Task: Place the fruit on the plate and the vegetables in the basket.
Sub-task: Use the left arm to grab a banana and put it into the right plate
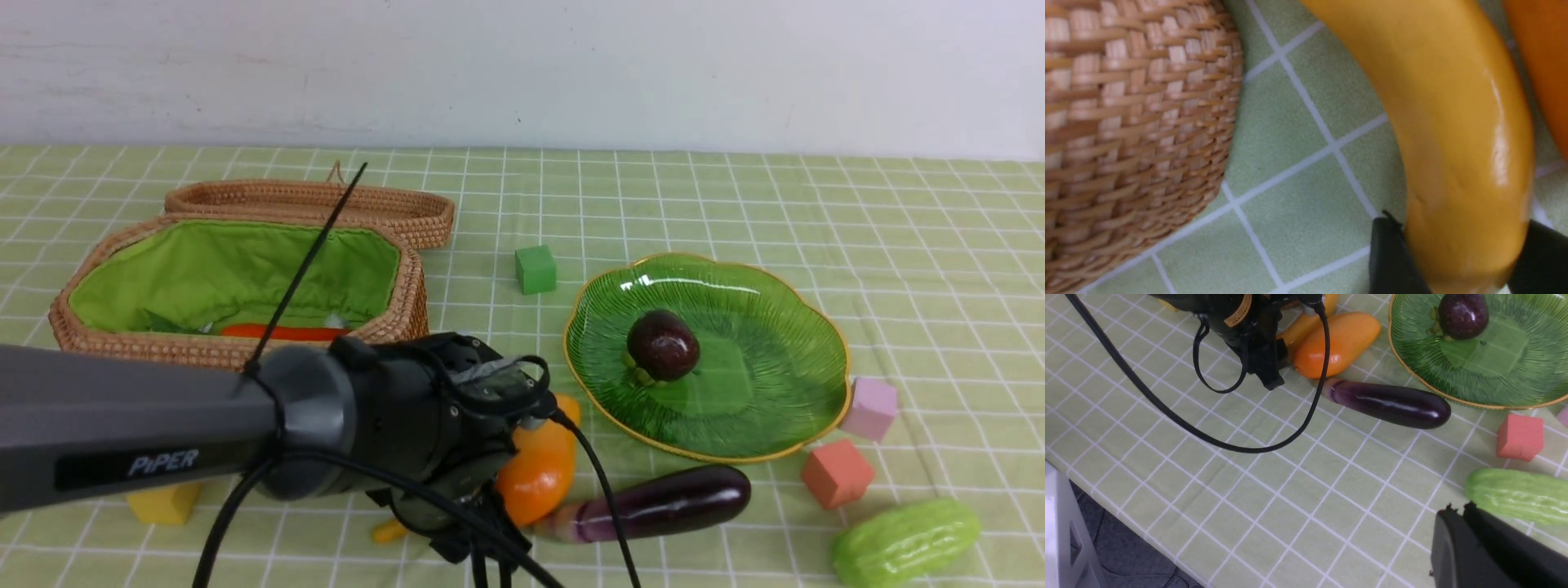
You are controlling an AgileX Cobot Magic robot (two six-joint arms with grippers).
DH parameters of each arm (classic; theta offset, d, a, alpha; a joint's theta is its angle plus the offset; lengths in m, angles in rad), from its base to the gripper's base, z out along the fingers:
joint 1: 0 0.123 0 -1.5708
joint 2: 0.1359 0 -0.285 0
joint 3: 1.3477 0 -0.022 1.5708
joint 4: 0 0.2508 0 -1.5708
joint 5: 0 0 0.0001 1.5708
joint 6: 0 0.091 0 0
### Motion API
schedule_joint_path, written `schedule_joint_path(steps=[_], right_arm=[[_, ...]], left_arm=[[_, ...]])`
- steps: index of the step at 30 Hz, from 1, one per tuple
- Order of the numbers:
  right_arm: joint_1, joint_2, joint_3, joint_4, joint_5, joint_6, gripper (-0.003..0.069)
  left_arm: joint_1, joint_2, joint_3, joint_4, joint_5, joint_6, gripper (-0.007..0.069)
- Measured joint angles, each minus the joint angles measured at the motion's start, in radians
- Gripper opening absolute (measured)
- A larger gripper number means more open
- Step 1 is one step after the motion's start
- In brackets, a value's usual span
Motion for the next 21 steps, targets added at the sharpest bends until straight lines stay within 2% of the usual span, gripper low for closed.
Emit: schedule_joint_path(steps=[11,21], right_arm=[[0.000,0.000,0.000,0.003,0.000,-0.002,0.0033],[0.000,0.000,0.000,0.012,-0.001,-0.002,0.0033]], left_arm=[[0.000,-0.023,-0.001,0.002,0.010,-0.003,0.0315],[0.000,-0.183,-0.006,-0.061,0.026,0.006,0.0315]])
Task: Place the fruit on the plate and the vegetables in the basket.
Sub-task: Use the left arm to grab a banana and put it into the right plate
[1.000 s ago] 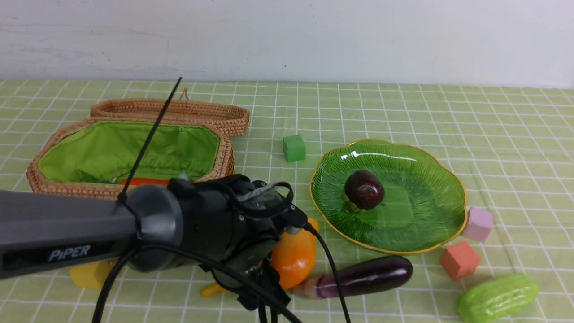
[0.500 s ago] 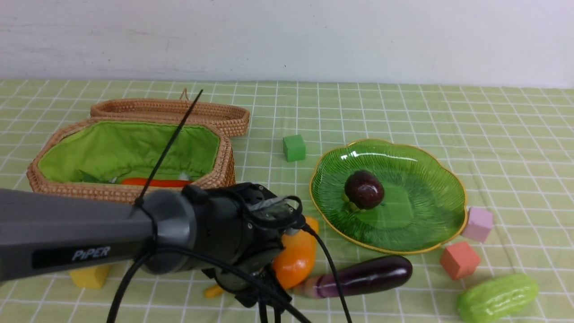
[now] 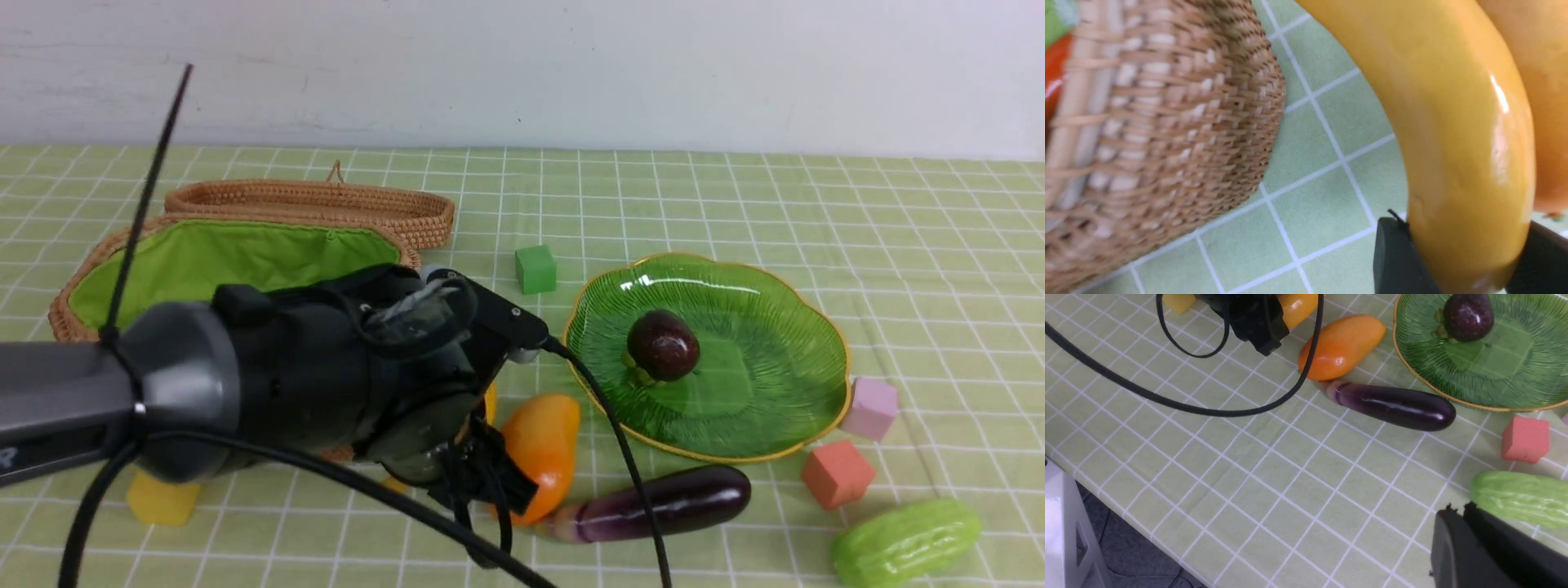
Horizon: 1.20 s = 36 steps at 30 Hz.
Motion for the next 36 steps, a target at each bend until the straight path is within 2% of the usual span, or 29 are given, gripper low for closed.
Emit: schedule_joint_path(steps=[4,6,10,18,36], right_arm=[[0.000,0.000,0.000,0.003,-0.001,0.000,0.0033],[0.000,0.000,0.000,0.003,-0.002,0.000,0.0033],[0.000,0.000,0.000,0.004,-0.026,0.000,0.0033],[0.000,0.000,0.000,0.004,-0.072,0.000,0.0033],[0.000,0.000,0.000,0.010,-0.252,0.000,0.0033]], left_arm=[[0.000,-0.022,0.000,-0.047,0.006,0.041,0.0315],[0.000,-0.039,0.000,-0.116,0.010,0.110,0.0315],[0.000,-0.059,0.000,-0.175,0.012,0.170,0.0315],[0.000,-0.112,0.000,-0.180,0.005,0.199,0.0315],[0.000,-0.168,-0.042,-0.187,-0.027,0.380,0.0315]])
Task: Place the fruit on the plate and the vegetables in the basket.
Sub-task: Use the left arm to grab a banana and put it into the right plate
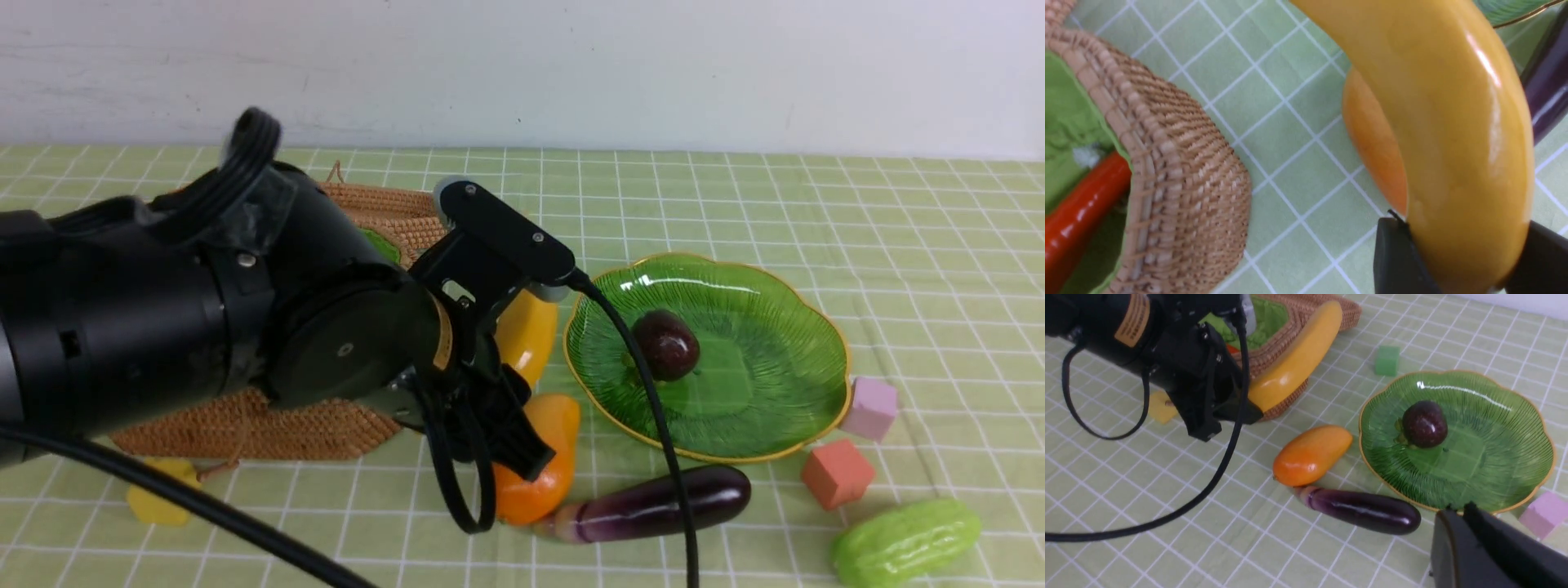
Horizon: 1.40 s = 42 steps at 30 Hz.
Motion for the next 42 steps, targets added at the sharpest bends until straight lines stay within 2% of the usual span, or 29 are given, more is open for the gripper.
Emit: schedule_joint_path(steps=[11,16,20,21,25,30,34,42], right_arm=[[0.000,0.000,0.000,0.000,-0.040,0.000,0.0035],[0.000,0.000,0.000,0.000,-0.040,0.000,0.0035],[0.000,0.000,0.000,0.000,-0.040,0.000,0.0035],[0.000,0.000,0.000,0.000,-0.040,0.000,0.0035],[0.000,0.000,0.000,0.000,-0.040,0.000,0.0035],[0.000,0.000,0.000,0.000,-0.037,0.000,0.0035],[0.000,0.000,0.000,0.000,-0.031,0.000,0.0035],[0.000,0.000,0.000,0.000,0.003,0.000,0.0035]], left_arm=[[0.000,0.000,-0.001,0.000,-0.002,0.042,0.0315],[0.000,0.000,-0.002,-0.013,-0.055,0.274,0.0315],[0.000,0.011,-0.013,-0.105,-0.093,0.450,0.0315],[0.000,0.013,-0.015,-0.110,-0.093,0.458,0.0315],[0.000,0.105,-0.113,-0.224,-0.044,0.655,0.0315],[0.000,0.236,-0.284,-0.314,0.049,0.829,0.0315],[0.000,0.364,-0.447,-0.389,0.115,0.907,0.0315],[0.000,0.563,-0.684,-0.501,0.125,0.942,0.0315]])
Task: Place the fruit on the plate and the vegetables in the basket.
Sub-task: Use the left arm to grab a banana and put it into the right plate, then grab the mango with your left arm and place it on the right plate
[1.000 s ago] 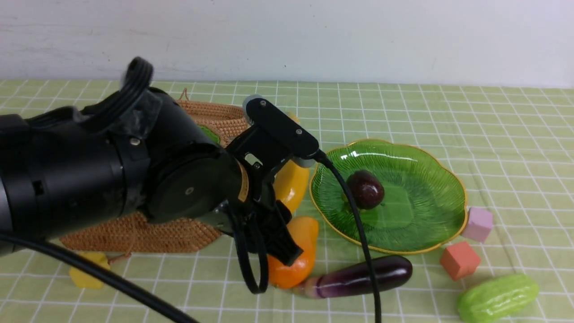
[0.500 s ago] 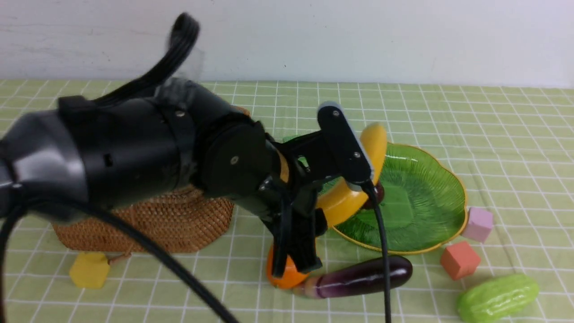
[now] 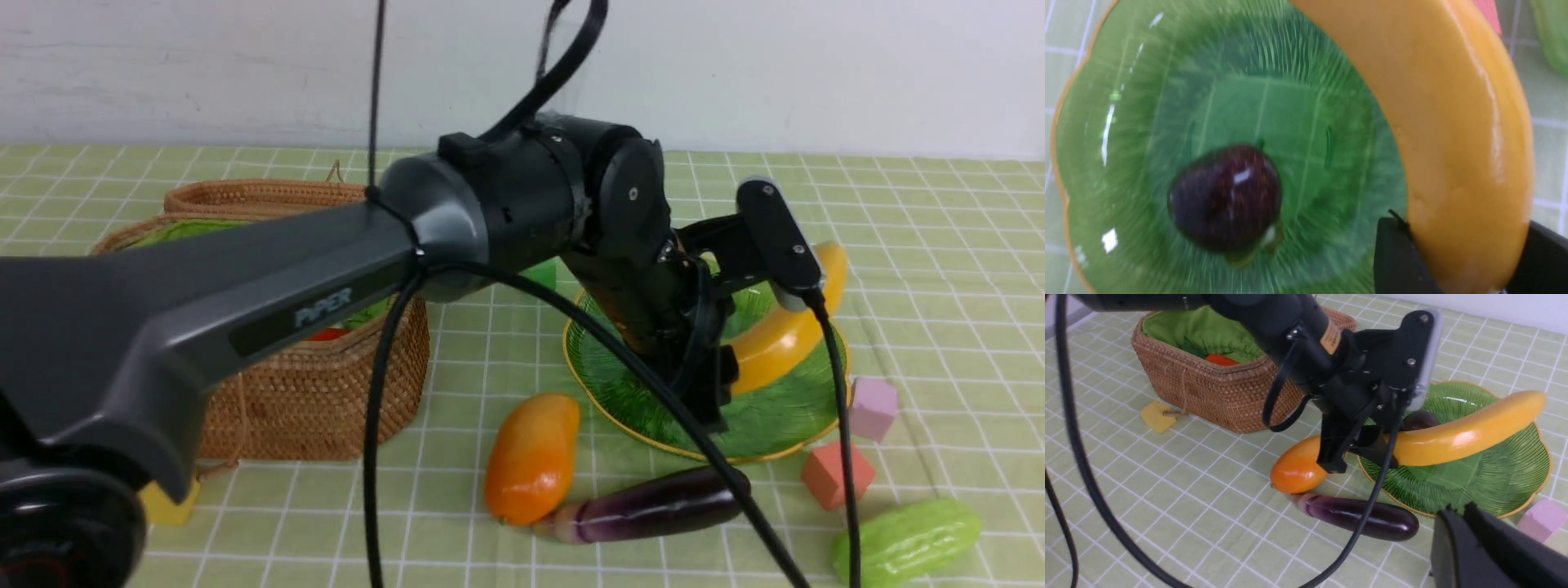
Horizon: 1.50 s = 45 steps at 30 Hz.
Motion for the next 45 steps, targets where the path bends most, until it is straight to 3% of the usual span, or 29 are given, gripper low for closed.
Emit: schedule_joint_path(steps=[4,11,16,19,24,25,27,29,30,32,33,35,41,44,45], right_arm=[[0.000,0.000,0.000,0.000,0.018,0.000,0.0035],[0.000,0.000,0.000,0.000,0.021,0.000,0.0035],[0.000,0.000,0.000,0.000,0.023,0.000,0.0037],[0.000,0.000,0.001,0.000,0.029,0.000,0.0042],[0.000,0.000,0.001,0.000,0.058,0.000,0.0042],[0.000,0.000,0.001,0.000,0.078,0.000,0.0042],[0.000,0.000,0.001,0.000,0.094,0.000,0.0042],[0.000,0.000,0.001,0.000,0.100,0.000,0.0042],[0.000,0.000,0.001,0.000,0.100,0.000,0.0042],[0.000,0.000,0.001,0.000,0.108,0.000,0.0043],[0.000,0.000,0.001,0.000,0.108,0.000,0.0043],[0.000,0.000,0.001,0.000,0.114,0.000,0.0048],[0.000,0.000,0.001,-0.005,0.129,-0.035,0.0052],[0.000,0.000,0.001,-0.003,0.140,-0.043,0.0051],[0.000,0.000,0.001,-0.003,0.141,-0.043,0.0051]], left_arm=[[0.000,0.041,-0.028,-0.009,-0.011,0.000,0.0327],[0.000,0.057,-0.033,-0.045,-0.064,0.000,0.0575],[0.000,0.053,-0.033,-0.048,-0.036,0.000,0.0619],[0.000,0.025,-0.033,-0.047,0.009,-0.018,0.0563],[0.000,-0.069,-0.033,-0.021,0.058,-0.216,0.0348],[0.000,-0.117,-0.033,0.018,0.087,-0.330,0.0222],[0.000,-0.178,-0.035,0.088,0.144,-0.469,0.0063],[0.000,-0.206,-0.038,0.142,0.203,-0.589,-0.0013],[0.000,-0.212,-0.038,0.148,0.220,-0.600,-0.0013],[0.000,-0.231,-0.040,0.230,0.344,-0.767,-0.0013],[0.000,-0.231,-0.040,0.230,0.344,-0.767,-0.0013],[0.000,-0.228,-0.014,0.262,0.436,-0.874,-0.0013],[0.000,-0.177,0.101,0.289,0.447,-0.894,-0.0003],[0.000,-0.110,0.126,0.334,0.386,-0.891,0.0115],[0.000,-0.107,0.126,0.336,0.382,-0.891,0.0115]])
